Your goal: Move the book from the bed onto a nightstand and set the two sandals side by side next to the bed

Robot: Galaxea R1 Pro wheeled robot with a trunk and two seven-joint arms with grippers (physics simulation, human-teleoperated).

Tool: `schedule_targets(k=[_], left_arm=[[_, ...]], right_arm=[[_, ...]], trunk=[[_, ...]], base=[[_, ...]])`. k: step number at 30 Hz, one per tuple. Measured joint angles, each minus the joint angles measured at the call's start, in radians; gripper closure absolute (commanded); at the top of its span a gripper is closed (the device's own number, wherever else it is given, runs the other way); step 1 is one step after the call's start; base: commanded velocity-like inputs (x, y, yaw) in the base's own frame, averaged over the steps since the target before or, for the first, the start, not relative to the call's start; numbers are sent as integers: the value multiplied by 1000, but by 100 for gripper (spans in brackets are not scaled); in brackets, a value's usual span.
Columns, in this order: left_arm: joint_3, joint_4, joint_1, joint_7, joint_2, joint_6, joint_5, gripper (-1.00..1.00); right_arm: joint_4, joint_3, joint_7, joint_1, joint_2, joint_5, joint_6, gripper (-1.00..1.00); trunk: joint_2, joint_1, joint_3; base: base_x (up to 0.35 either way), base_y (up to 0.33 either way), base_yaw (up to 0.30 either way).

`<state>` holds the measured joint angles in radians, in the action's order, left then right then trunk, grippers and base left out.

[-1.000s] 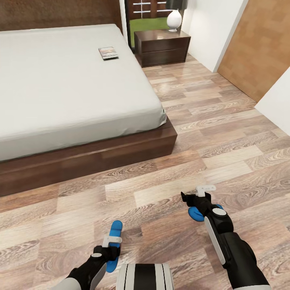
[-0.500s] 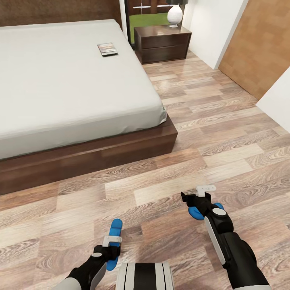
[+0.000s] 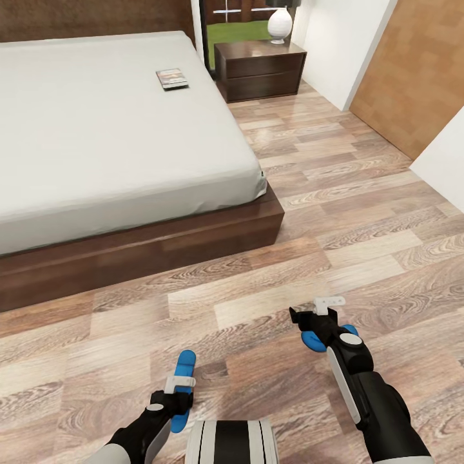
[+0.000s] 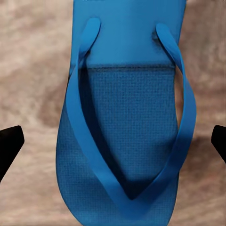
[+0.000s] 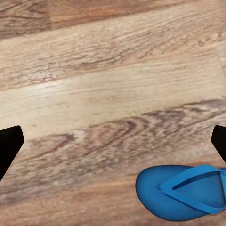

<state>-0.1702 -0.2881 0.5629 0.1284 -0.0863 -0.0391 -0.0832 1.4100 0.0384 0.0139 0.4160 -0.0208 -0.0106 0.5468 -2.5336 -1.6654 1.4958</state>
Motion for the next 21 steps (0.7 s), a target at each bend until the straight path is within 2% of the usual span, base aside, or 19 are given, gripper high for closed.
schedule_targets(k=[21], left_arm=[[1,-14,0,-2,0,2,0,-100]], right_arm=[[-2,0,-1,0,0,-1,0,-100]], trunk=[[0,0,0]], base=[[0,0,0]])
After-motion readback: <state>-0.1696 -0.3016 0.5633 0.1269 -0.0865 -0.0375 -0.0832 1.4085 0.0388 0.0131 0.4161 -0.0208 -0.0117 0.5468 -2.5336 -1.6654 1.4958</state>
